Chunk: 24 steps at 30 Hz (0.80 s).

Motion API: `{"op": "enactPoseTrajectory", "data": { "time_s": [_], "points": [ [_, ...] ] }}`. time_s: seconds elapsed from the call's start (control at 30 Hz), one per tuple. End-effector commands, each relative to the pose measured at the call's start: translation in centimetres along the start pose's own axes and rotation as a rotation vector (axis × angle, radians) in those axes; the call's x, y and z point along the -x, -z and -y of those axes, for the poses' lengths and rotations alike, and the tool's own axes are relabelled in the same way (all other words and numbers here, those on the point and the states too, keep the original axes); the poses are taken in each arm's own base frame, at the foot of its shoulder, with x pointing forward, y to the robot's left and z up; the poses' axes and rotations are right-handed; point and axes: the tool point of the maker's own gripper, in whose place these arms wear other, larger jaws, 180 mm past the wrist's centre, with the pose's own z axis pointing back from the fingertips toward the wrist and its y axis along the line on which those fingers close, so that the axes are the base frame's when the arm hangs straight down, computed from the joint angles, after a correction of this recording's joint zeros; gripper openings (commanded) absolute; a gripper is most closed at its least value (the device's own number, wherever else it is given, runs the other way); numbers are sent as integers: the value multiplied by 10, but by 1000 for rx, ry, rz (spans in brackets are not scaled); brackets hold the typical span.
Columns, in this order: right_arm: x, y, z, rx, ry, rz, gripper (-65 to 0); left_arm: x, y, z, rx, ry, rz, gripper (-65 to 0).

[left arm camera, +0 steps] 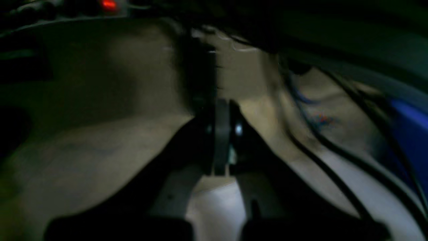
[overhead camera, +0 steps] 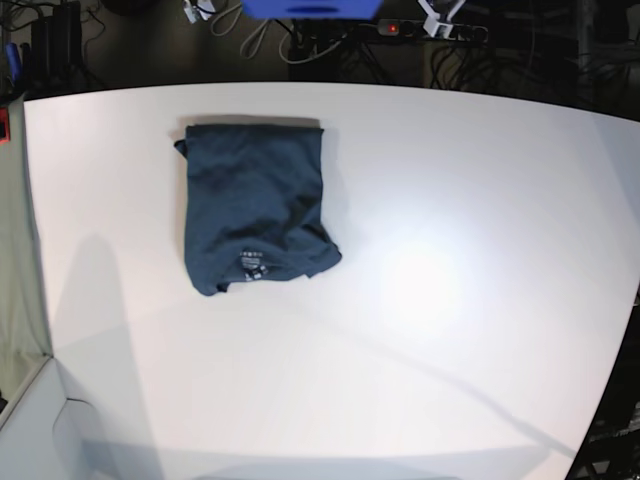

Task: Layout the t-shirt on the table in an organized manner, then fold the t-shirt properly

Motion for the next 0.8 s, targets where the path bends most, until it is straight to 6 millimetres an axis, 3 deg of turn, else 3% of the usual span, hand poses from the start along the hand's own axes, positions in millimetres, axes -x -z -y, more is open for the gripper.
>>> {"op": "enactPoseTrajectory", "data": {
  "time_s": [0.0, 0.03, 0.17, 0.2, 0.3, 0.43, 0.77],
  "points": [
    [1, -1, 15, 65, -11, -4, -650, -4, -2, -14, -59, 5, 11, -650],
    [-2, 2, 25, 135, -31, -8, -650, -5, -2, -26, -137, 13, 13, -650],
    [-16, 5, 58, 433, -89, 11, -650, -5, 0, -37, -294, 23, 15, -650],
    [-21, 1, 69, 523, -111, 19, -650, -9, 1, -36, -296, 25, 21, -650],
    [-29, -5, 76, 685, -148, 34, -650, -11, 5, -27, -287, 28, 21, -650],
    [-26, -11, 80, 763, -163, 28, -650, -25, 6, -28, -290, 27, 42, -650],
    [-20, -21, 92, 809, -87, 32, -650, -26, 12, -14, -268, 31, 43, -650]
  ]
}}
